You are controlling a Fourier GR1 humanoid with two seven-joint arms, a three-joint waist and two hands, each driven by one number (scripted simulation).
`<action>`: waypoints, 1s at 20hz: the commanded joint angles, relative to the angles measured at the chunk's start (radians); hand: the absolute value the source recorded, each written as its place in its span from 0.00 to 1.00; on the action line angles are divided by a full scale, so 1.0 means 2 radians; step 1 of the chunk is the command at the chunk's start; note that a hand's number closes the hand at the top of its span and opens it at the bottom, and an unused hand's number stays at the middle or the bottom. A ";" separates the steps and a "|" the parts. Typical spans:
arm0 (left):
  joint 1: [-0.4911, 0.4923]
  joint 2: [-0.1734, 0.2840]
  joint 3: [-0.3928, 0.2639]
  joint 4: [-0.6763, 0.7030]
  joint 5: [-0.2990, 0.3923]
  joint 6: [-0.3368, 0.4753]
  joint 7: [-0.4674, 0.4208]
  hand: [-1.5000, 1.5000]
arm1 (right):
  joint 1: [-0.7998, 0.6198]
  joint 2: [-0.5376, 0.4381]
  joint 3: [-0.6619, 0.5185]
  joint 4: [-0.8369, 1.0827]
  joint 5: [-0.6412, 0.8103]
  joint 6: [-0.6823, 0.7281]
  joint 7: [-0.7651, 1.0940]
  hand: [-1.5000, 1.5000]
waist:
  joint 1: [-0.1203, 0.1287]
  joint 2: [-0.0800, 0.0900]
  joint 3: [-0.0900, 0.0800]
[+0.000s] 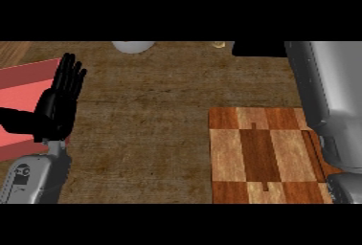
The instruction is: Pick the eggplant from the cutting board and place it in the pot
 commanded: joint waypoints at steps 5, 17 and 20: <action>0.003 0.016 0.018 -0.015 0.005 -0.004 0.022 0.50 | 0.057 -0.062 -0.041 -0.010 -0.033 0.001 -0.029 1.00 | -0.013 -0.004 0.001; -0.003 -0.010 0.009 0.004 -0.019 0.011 0.000 0.50 | 0.170 -0.156 -0.106 -0.038 -0.140 -0.050 -0.162 1.00 | -0.014 -0.003 0.001; -0.021 0.002 0.020 0.007 -0.014 0.002 0.011 0.50 | 0.180 -0.144 -0.104 0.009 -0.137 -0.107 -0.162 1.00 | -0.012 -0.002 0.001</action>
